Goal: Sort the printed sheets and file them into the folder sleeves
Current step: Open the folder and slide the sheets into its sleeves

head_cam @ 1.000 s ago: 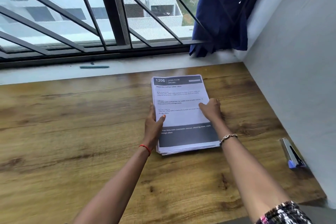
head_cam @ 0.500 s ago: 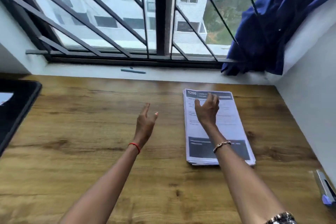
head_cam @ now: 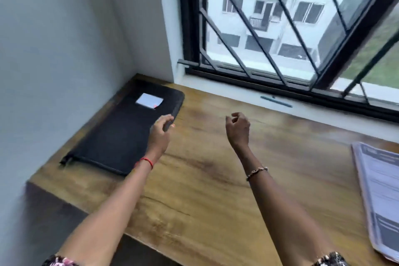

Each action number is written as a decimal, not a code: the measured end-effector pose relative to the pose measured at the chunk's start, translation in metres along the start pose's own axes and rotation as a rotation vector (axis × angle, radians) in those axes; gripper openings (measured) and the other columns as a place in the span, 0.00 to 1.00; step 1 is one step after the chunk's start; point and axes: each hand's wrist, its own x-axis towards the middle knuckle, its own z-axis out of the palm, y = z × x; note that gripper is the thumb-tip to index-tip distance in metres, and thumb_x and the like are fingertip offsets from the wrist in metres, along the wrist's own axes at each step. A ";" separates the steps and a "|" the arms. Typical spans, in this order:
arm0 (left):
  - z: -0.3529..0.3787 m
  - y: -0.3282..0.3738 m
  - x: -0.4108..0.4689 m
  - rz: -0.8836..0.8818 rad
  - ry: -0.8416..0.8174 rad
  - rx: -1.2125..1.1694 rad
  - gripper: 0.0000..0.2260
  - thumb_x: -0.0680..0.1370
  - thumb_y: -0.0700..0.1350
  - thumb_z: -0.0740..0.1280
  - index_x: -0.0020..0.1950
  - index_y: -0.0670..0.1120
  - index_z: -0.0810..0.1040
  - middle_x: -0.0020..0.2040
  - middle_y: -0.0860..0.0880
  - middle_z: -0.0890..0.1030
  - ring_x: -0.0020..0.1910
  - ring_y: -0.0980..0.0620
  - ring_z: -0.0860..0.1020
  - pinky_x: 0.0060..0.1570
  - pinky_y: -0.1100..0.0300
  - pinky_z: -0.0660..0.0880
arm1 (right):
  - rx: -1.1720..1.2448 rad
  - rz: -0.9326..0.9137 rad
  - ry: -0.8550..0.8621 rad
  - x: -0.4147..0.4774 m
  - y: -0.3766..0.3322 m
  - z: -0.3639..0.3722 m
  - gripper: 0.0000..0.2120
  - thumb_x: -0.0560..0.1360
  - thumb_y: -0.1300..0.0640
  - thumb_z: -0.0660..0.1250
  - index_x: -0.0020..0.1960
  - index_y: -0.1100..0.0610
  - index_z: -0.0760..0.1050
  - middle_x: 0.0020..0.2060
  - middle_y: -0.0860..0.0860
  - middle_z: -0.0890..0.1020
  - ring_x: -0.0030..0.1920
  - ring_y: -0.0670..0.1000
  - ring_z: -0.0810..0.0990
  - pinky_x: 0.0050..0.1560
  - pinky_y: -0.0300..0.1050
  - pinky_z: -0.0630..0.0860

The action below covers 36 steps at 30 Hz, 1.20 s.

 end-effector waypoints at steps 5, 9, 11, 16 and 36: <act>-0.080 -0.064 0.044 -0.075 0.072 0.106 0.13 0.77 0.36 0.64 0.62 0.39 0.75 0.66 0.43 0.74 0.68 0.47 0.69 0.69 0.58 0.61 | 0.024 0.047 -0.196 -0.022 -0.035 0.089 0.16 0.78 0.58 0.62 0.58 0.69 0.75 0.52 0.64 0.81 0.54 0.60 0.78 0.52 0.46 0.72; -0.114 -0.104 0.073 -0.161 0.068 0.197 0.18 0.78 0.39 0.64 0.68 0.38 0.70 0.71 0.40 0.66 0.73 0.44 0.61 0.73 0.52 0.55 | -0.018 0.049 -0.262 -0.034 -0.046 0.134 0.16 0.78 0.58 0.61 0.55 0.72 0.74 0.50 0.68 0.79 0.53 0.64 0.77 0.51 0.50 0.71; -0.127 -0.119 0.086 -0.219 0.059 0.275 0.21 0.79 0.42 0.63 0.71 0.38 0.66 0.73 0.40 0.62 0.74 0.43 0.58 0.73 0.49 0.54 | -0.027 0.070 -0.292 -0.041 -0.050 0.150 0.18 0.78 0.56 0.61 0.56 0.73 0.72 0.50 0.67 0.78 0.52 0.63 0.77 0.51 0.51 0.71; -0.144 -0.143 0.103 -0.411 0.033 0.333 0.27 0.80 0.49 0.60 0.74 0.36 0.59 0.74 0.37 0.60 0.72 0.39 0.60 0.71 0.43 0.56 | -0.041 0.151 -0.307 -0.048 -0.055 0.179 0.14 0.78 0.55 0.63 0.38 0.64 0.70 0.33 0.53 0.71 0.35 0.53 0.68 0.33 0.42 0.61; -0.080 -0.097 0.089 -0.484 -0.224 -0.061 0.13 0.79 0.47 0.63 0.54 0.37 0.77 0.53 0.42 0.80 0.54 0.46 0.77 0.60 0.51 0.72 | 0.521 0.767 0.134 0.002 -0.028 0.091 0.19 0.67 0.62 0.75 0.35 0.60 0.62 0.48 0.57 0.75 0.46 0.52 0.74 0.55 0.51 0.77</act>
